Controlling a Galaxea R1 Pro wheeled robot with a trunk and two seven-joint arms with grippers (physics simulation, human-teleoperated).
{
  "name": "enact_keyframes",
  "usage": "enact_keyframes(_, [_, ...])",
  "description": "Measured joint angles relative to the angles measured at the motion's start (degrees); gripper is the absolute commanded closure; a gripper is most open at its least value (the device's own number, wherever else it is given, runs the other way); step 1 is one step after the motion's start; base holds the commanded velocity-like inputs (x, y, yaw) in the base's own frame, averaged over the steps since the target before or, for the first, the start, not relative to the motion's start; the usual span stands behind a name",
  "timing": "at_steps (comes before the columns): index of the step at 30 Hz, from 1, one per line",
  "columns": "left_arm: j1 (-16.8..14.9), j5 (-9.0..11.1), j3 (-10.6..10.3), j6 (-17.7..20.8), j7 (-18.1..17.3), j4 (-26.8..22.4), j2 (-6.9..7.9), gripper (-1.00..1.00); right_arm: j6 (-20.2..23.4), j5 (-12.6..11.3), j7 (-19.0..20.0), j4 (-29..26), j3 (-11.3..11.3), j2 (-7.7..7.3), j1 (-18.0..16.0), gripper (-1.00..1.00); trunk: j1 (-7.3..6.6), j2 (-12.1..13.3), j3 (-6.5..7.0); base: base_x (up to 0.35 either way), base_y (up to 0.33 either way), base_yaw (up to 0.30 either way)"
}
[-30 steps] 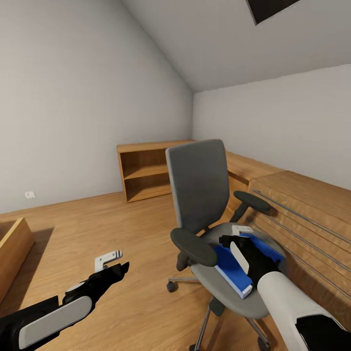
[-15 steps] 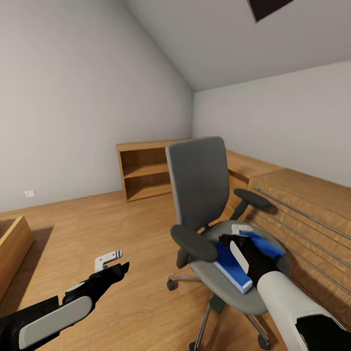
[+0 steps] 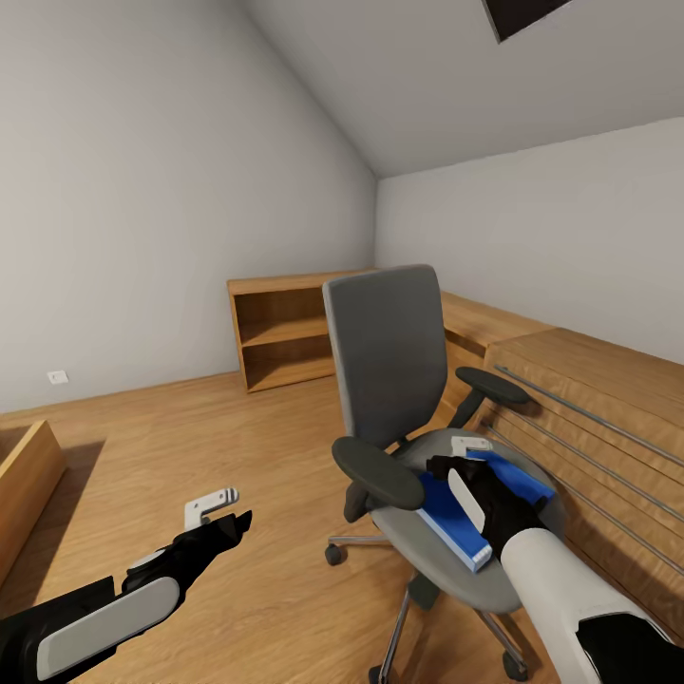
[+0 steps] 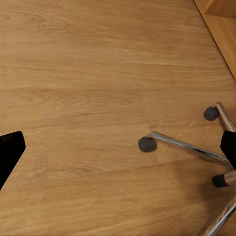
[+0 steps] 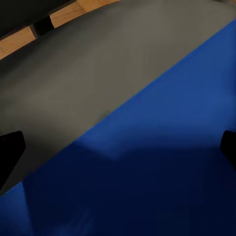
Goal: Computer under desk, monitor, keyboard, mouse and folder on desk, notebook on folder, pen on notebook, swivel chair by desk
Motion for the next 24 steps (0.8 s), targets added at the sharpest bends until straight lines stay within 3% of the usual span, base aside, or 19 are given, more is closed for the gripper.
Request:
enact_keyframes(18, [0.0, 0.09, -0.09, 0.0, -0.09, 0.16, 0.0, -1.0, -0.03, -0.16, 0.03, 0.08, 0.04, 0.0, 0.0, -1.0, 0.01, 0.0, 0.0, -0.103, -0.028, 0.0])
enact_keyframes(24, [0.0, 0.09, -0.05, 0.0, -0.08, 0.18, 0.0, -1.0, 0.06, 0.42, -0.04, 0.46, 0.02, -0.02, -0.01, -1.0, 0.03, 0.0, 0.0, -0.225, 0.0, 0.0])
